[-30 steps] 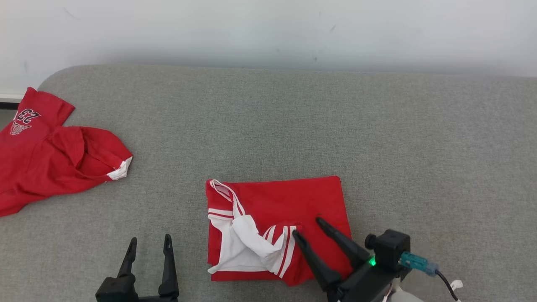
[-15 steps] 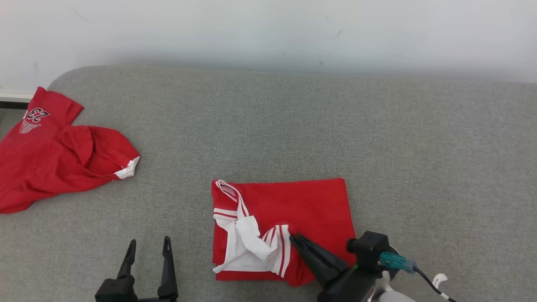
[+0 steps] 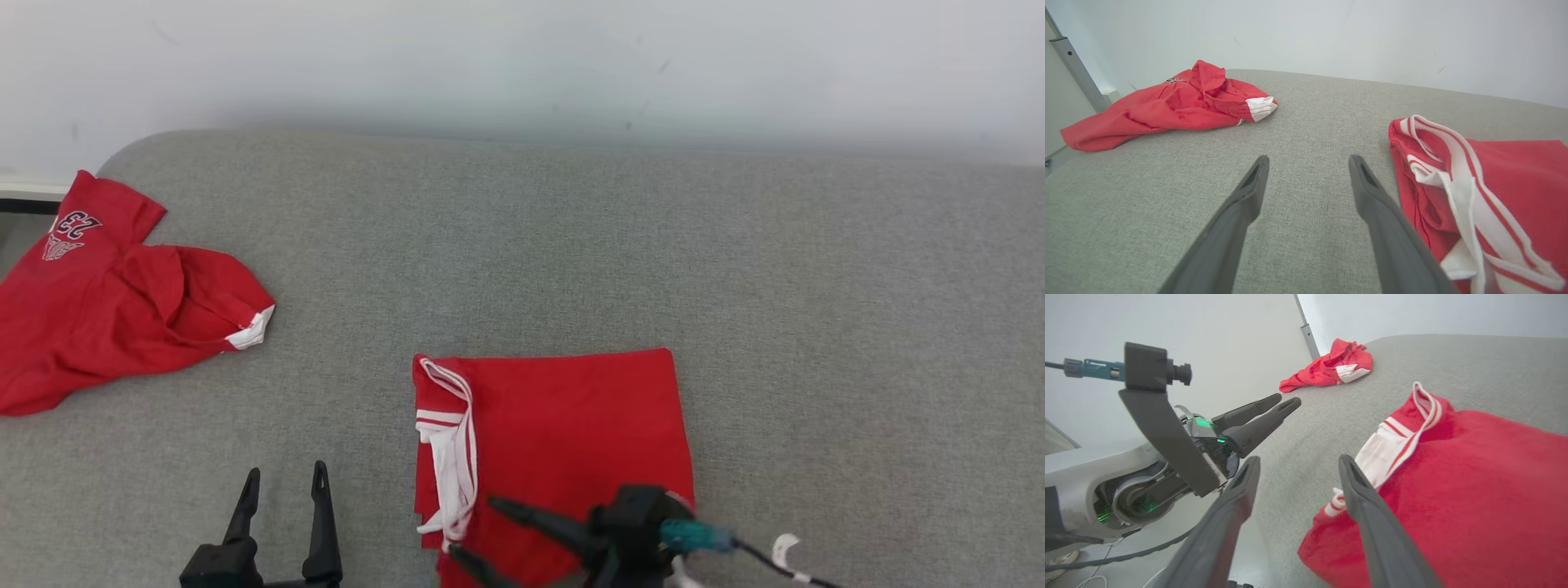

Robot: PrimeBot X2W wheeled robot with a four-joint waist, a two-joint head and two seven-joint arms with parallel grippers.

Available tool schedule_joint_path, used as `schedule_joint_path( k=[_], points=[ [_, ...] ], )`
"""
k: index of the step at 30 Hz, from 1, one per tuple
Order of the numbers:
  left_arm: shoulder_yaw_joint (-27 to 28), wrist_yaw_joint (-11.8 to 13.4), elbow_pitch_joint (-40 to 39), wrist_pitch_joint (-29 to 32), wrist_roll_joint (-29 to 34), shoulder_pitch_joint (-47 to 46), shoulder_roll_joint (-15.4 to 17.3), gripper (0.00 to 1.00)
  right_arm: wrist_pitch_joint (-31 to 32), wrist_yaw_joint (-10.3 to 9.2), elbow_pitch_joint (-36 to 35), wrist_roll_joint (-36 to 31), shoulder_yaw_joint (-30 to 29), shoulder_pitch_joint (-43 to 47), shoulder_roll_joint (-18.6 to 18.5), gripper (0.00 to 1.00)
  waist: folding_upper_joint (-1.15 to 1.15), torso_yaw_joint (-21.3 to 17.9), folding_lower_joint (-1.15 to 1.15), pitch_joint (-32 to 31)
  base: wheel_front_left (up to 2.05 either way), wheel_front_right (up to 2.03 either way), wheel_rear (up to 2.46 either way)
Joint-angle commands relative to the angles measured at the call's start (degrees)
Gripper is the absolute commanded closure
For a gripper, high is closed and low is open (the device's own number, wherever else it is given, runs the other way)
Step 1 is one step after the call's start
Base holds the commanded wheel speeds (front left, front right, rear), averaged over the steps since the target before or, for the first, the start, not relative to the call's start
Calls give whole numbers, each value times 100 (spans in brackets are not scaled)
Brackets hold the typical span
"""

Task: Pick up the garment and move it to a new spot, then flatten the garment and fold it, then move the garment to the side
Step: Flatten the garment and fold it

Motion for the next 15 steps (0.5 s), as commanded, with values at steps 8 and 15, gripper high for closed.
schedule_joint_path(
  k=[8,15],
  points=[
    [109,38,-81,-18,51,79,-6,0,-622,-14,943,-710,-1615,132,72,0,0,-204,0,-50,0,0,0],
    [186,24,-126,-18,119,77,-5,0,-632,-14,969,-1753,-3457,756,389,0,0,-379,0,-73,0,0,0]
  ],
)
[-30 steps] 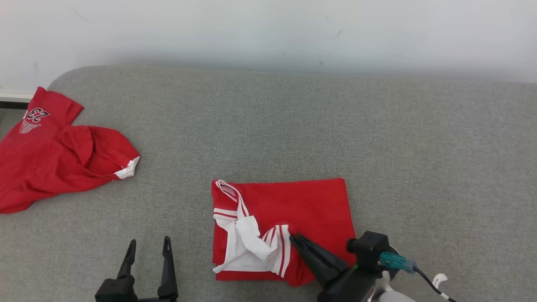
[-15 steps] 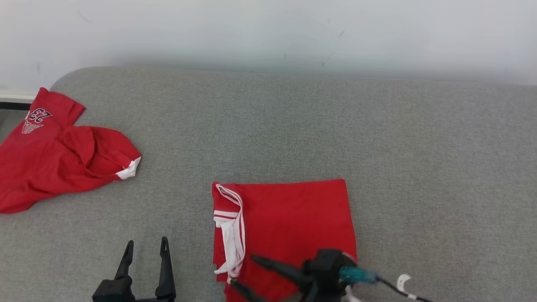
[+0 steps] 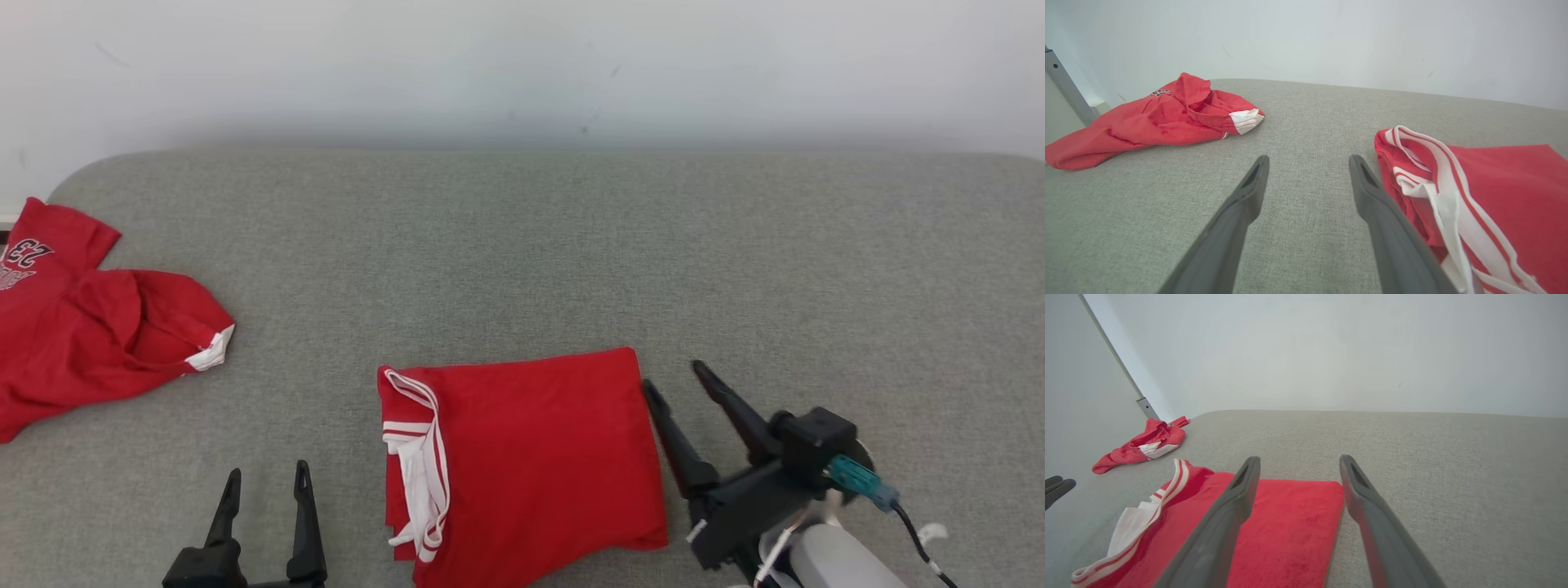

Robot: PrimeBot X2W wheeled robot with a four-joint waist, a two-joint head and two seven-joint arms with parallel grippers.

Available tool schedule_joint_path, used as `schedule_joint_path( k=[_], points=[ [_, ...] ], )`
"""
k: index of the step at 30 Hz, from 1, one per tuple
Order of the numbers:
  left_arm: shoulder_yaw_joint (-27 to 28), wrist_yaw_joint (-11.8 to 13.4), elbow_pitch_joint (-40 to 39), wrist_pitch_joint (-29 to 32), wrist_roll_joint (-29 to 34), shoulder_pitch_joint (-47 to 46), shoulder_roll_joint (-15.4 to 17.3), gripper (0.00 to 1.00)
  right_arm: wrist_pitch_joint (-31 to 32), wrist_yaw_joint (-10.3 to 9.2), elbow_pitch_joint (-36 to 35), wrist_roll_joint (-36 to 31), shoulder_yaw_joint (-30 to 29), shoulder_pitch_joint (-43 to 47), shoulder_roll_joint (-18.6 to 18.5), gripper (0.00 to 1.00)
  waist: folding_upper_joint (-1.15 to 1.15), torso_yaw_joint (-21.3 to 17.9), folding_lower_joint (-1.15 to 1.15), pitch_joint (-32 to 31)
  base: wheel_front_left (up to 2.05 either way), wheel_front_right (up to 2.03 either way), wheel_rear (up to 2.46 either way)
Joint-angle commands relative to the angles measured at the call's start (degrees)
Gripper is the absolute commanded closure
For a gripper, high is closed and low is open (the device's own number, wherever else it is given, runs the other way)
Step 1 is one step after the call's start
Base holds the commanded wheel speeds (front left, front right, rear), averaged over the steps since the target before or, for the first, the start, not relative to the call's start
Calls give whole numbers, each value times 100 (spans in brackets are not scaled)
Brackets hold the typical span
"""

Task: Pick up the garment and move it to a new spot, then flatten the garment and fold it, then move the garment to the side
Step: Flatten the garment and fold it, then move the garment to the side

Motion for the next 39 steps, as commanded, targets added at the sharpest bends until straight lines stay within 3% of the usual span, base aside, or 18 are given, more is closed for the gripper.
schedule_joint_path(
  k=[1,7,14,39],
  points=[
    [21,-1,-19,-18,40,17,-4,0,-22,-14,-21,-129,-167,146,55,0,0,-62,-1,-12,0,0,0],
    [96,-48,-37,-18,123,25,-5,0,-23,-14,-184,-967,-1509,882,452,0,0,-203,-1,-56,0,0,0],
    [175,-99,-18,-18,215,105,-5,0,-24,-14,-382,-1417,-2193,1294,766,0,0,-281,-1,-144,0,0,0],
    [498,-238,15,-18,371,492,-5,0,-25,-14,-416,-1607,-2388,1646,1027,0,0,-454,-1,-730,0,0,0]
  ],
)
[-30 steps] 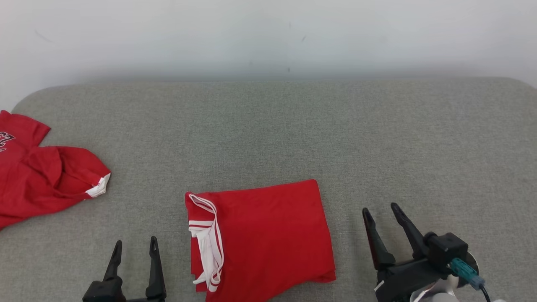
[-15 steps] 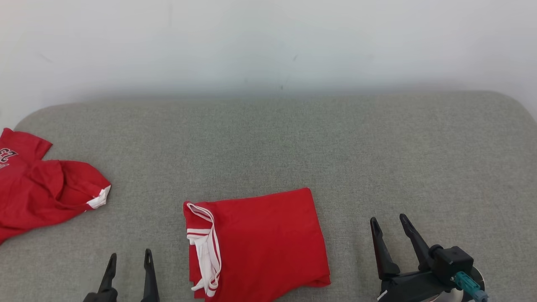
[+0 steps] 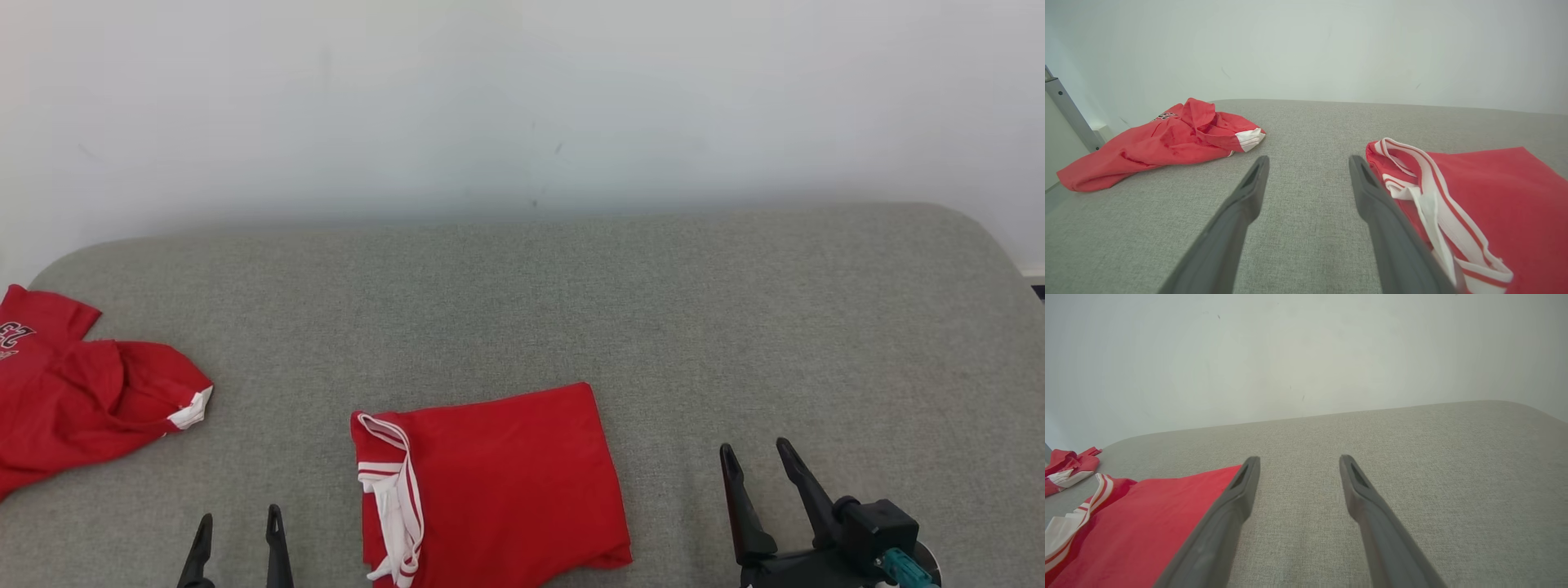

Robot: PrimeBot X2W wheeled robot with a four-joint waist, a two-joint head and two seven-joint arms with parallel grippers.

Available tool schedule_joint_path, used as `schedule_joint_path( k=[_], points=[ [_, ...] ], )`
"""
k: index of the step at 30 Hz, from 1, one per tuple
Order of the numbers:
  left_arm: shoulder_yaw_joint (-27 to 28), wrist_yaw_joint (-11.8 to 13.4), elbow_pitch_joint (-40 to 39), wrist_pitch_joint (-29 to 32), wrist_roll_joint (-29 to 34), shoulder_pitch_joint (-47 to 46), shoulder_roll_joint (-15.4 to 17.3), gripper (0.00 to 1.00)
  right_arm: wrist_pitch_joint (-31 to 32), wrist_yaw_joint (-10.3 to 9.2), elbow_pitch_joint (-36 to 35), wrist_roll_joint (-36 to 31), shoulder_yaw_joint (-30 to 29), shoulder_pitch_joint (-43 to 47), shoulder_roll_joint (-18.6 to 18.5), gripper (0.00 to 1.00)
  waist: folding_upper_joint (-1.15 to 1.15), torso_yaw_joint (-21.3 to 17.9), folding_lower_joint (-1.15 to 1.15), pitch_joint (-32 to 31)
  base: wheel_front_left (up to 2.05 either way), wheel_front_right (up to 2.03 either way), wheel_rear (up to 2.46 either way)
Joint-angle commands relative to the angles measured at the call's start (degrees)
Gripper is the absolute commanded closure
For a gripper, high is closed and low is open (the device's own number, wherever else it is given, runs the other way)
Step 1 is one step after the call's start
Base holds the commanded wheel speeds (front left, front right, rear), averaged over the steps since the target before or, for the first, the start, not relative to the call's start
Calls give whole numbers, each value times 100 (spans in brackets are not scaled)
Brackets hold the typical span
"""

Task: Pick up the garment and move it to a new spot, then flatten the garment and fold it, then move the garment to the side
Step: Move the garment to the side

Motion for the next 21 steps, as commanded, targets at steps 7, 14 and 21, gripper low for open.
schedule_joint_path(
  k=[7,14,21],
  points=[
    [1,21,-105,-18,49,140,-6,0,-24,-14,-23,-9,-10,141,46,0,0,-17,1,-78,0,0,0],
    [-30,33,-155,-18,-125,182,-7,0,-24,-14,46,73,94,149,40,0,0,44,1,-15,0,0,0],
    [-279,94,-208,-18,-184,97,-5,0,-24,-14,252,286,401,-43,-11,0,0,205,1,256,0,0,0]
  ],
)
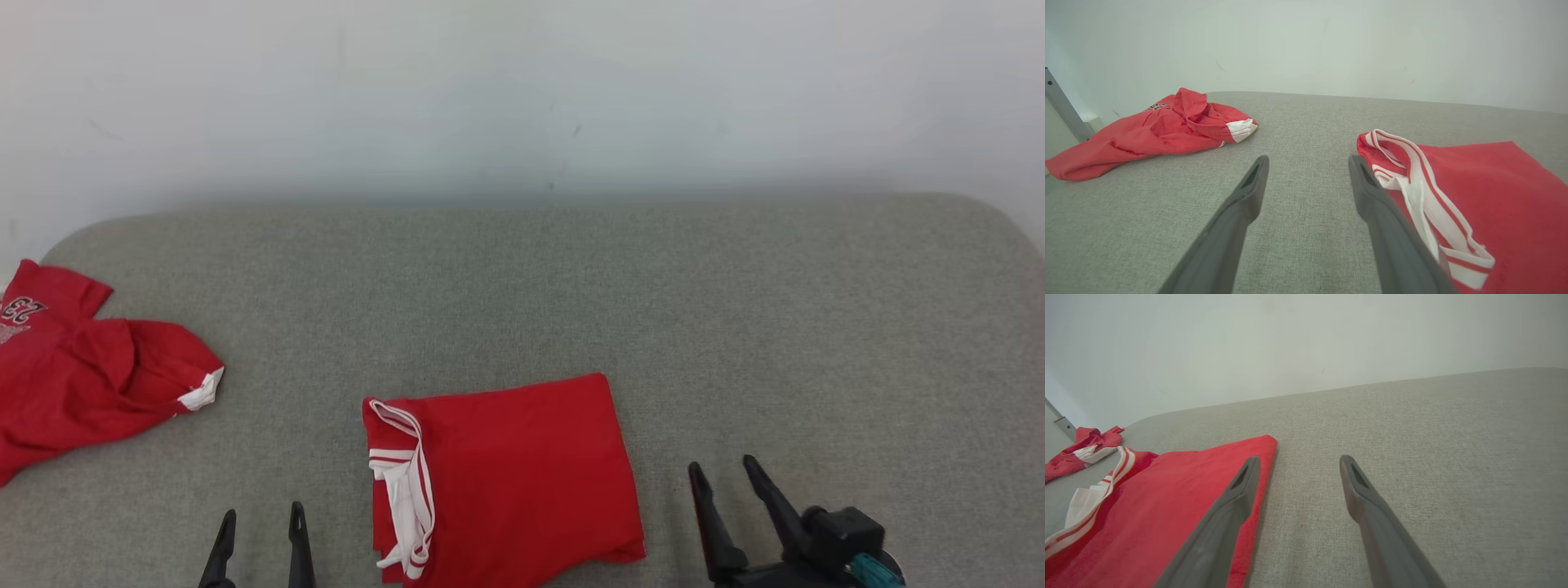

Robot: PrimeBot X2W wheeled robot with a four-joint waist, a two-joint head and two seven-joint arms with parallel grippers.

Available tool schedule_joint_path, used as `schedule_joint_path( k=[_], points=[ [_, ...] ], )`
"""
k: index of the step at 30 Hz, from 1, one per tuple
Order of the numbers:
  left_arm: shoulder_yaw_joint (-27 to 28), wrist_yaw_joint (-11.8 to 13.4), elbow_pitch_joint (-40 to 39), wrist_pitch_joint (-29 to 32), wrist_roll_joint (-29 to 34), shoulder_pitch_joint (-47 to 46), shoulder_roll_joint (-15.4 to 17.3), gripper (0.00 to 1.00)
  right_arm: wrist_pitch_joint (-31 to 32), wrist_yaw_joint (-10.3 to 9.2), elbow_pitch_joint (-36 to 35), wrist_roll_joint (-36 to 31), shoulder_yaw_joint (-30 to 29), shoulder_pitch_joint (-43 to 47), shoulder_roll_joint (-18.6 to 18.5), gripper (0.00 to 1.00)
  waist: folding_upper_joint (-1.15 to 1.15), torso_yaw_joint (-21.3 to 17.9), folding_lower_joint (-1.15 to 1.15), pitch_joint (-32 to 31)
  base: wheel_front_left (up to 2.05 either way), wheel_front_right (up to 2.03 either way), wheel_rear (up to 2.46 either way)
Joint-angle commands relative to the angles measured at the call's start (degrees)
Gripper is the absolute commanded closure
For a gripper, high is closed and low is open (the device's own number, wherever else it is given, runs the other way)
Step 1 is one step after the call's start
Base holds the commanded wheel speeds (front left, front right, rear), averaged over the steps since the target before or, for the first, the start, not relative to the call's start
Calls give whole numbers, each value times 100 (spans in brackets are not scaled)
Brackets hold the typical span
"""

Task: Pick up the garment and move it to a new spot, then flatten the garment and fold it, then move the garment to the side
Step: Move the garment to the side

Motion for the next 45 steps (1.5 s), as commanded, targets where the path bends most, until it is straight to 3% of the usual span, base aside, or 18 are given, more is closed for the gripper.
schedule_joint_path(
  k=[1,16,26,27,28,29,38,45],
  points=[
    [-49,31,-49,-18,-53,-61,-3,0,-24,-14,79,96,124,-145,-28,0,0,105,0,208,0,0,0],
    [-462,165,-124,-18,-137,-542,-4,0,67,-14,1296,730,807,-1272,-130,0,0,575,0,931,0,0,0],
    [-589,232,-162,-18,-139,-679,-3,0,341,-14,1748,1153,1247,-1564,-125,0,0,668,0,1088,0,0,0],
    [-600,232,-172,-18,-132,-694,-2,0,351,-14,1783,1188,1298,-1582,-139,20,0,667,0,1096,0,0,0],
    [-609,243,-179,-18,-128,-709,-3,0,346,-14,1817,1213,1343,-1610,-149,76,0,661,0,1099,0,0,0],
    [-610,243,-183,-18,-128,-712,-4,0,331,-14,1856,1215,1384,-1633,-173,100,0,645,0,1094,0,0,0],
    [-526,160,-202,-18,9,-697,-2,0,72,-15,2093,1278,1432,-1870,-233,100,0,116,0,980,0,0,0],
    [-346,27,-196,-18,196,-761,-3,0,-17,-15,2101,1270,1381,-1968,-98,100,0,-1137,0,935,0,0,0]
  ],
)
